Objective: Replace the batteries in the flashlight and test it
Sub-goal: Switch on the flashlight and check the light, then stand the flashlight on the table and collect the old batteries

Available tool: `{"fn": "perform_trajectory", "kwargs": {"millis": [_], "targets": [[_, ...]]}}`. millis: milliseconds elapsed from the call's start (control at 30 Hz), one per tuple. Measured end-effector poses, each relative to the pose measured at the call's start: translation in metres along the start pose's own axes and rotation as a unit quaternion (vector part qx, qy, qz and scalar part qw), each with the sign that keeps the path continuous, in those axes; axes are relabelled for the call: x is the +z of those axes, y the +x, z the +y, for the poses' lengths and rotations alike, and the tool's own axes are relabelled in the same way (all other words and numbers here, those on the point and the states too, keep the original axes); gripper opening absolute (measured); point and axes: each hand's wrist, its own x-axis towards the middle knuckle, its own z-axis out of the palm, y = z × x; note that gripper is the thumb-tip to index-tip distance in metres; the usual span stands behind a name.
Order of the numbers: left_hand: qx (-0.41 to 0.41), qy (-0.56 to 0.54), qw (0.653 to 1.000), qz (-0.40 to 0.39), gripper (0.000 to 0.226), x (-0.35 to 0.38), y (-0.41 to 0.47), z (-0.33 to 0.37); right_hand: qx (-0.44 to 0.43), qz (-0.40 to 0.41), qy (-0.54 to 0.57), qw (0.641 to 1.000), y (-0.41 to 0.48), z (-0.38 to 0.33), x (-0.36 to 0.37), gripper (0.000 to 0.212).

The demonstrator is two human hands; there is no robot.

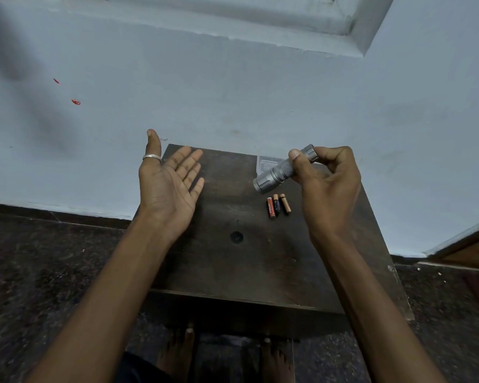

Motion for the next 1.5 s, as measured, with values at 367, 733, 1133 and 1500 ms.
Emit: {"fn": "perform_trajectory", "kwargs": {"millis": [367, 733, 1133, 1500], "targets": [[-0.006, -0.005, 1.0, -0.002, 0.085, -0.001, 0.001, -0.001, 0.076, -0.026, 0.054, 0.995, -0.001, 0.001, 0.001, 0.025], [0.136, 0.365, 0.921, -0.013, 0.022, 0.016, -0.008, -0.022, 0.258, -0.036, 0.221, 0.94, -0.001, -0.001, 0.007, 0.055], [0.342, 0.64, 0.688, -0.004, 0.035, -0.001, 0.005, -0.045, 0.207, -0.133, 0.141, 0.959, -0.021, -0.007, 0.037, 0.025], [0.338, 0.568, 0.745, 0.097, 0.029, -0.027, 0.041, -0.012, 0.073, -0.249, -0.113, 0.959, -0.016, 0.007, 0.134, 0.011]]}}
